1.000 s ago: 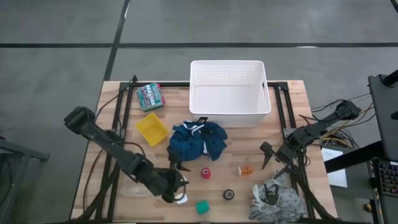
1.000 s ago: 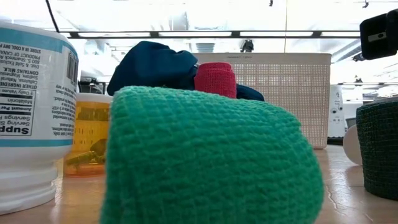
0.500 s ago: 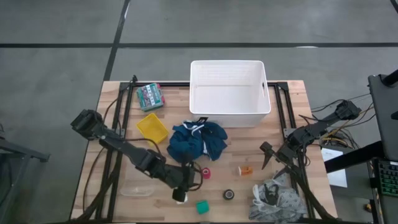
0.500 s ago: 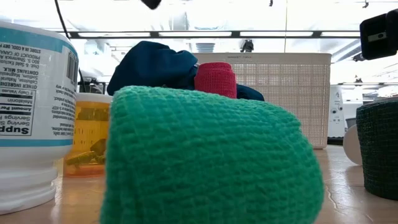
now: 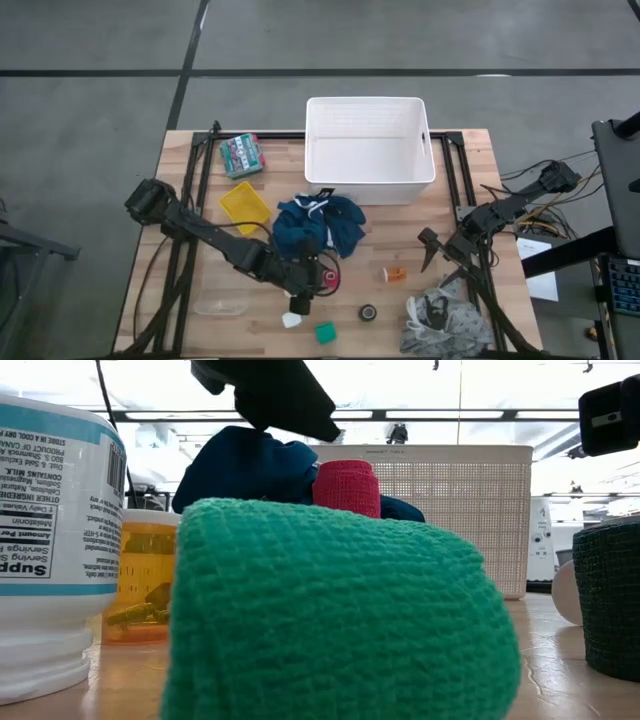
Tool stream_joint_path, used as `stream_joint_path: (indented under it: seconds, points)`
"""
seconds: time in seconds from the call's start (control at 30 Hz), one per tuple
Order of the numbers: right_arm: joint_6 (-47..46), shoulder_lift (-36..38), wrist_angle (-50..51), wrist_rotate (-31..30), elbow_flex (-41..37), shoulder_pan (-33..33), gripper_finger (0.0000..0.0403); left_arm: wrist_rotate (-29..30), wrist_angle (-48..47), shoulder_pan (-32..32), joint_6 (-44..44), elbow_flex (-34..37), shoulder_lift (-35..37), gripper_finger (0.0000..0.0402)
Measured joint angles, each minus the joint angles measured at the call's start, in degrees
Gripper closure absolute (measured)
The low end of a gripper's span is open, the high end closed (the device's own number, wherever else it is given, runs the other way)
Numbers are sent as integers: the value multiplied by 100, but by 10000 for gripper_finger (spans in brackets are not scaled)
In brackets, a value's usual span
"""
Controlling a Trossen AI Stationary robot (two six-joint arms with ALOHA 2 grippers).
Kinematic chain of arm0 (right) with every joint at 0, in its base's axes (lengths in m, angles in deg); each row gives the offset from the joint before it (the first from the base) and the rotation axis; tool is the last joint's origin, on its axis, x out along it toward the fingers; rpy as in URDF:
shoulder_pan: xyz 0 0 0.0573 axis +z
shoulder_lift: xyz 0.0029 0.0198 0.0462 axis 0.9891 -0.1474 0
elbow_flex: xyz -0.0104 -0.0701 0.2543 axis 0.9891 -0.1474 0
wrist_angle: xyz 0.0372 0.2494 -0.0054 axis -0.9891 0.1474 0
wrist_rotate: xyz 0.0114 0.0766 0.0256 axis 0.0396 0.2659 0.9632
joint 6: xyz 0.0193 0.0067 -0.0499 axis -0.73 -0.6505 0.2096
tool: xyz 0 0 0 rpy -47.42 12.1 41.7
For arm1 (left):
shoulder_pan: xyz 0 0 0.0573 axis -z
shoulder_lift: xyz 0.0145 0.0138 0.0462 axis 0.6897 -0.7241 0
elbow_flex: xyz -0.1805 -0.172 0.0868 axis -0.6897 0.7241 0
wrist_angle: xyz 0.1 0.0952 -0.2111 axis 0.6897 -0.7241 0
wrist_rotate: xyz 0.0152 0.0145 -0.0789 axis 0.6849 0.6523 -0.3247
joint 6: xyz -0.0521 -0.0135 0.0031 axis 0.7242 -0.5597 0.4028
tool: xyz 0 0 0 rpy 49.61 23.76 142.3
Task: Pick & place medical supplies in basket/bin
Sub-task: Put the red bandage into the yellow bin
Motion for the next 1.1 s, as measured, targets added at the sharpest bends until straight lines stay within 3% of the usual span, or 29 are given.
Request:
stream_joint_path:
  seconds: [0.33,0.87,1.1]
  points:
    - [0,0,0,-1,0,0,131,-2,121,-2,87,-1,3,171]
    - [0,0,0,0,-2,0,131,-94,170,-24,171,-1,-51,45]
    - [0,0,0,0,0,2,131,-243,162,-85,169,-1,-58,29]
